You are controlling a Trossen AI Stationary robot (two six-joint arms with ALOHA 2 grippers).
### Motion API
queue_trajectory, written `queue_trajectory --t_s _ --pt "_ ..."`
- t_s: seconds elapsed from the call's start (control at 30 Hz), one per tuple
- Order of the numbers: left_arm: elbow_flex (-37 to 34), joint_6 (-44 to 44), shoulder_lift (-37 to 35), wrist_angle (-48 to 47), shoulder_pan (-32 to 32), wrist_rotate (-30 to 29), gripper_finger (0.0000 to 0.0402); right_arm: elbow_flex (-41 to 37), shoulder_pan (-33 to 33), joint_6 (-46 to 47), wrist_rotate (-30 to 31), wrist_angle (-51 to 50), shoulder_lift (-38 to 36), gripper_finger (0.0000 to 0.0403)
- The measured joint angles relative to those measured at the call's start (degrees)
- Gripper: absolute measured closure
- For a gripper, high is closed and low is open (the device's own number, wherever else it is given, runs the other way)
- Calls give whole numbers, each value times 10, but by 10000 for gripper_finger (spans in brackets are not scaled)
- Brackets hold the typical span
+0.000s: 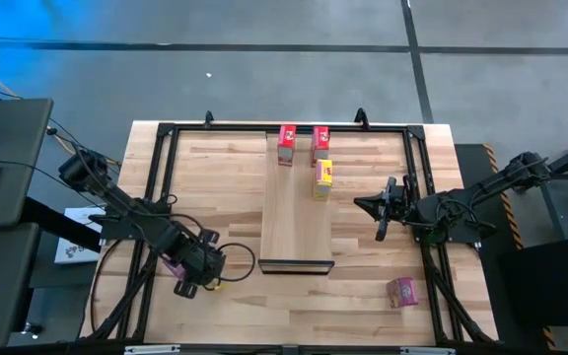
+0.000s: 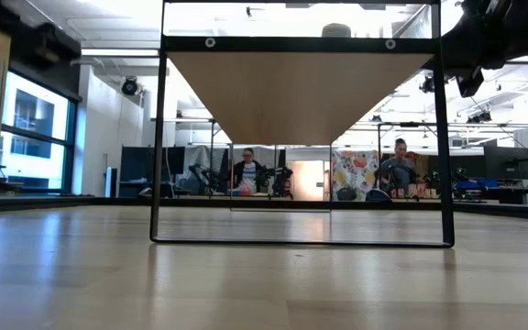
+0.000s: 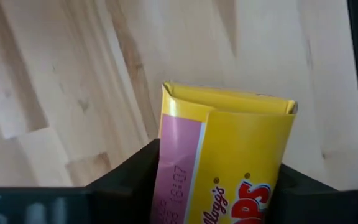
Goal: Stack cereal on shelf
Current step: Put the yellow cereal box on the shelf aligned with the other yellow cereal box
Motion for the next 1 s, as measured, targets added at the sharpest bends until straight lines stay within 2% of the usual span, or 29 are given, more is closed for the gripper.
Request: queue_trajectory --t_s 0.13,0.23,0.37,0.5,0.57,0.8,1.0 --pt "69 0 0 -93 0 -3 244 0 0 0 1 0 0 402" --pt "133 0 0 -170 0 -40 244 0 0 0 1 0 0 402" --pt "221 20 0 -242 3 -142 244 0 0 0 1 7 0 402" --pt "287 80 -1 -229 22 -270 244 0 0 0 0 11 0 402" --pt "304 131 -1 -195 44 -300 243 0 0 0 0 11 0 402" --pt "314 296 11 -68 153 -282 243 0 0 1 0 12 0 402" --pt "340 325 45 -65 234 -199 243 0 0 0 -1 14 0 402"
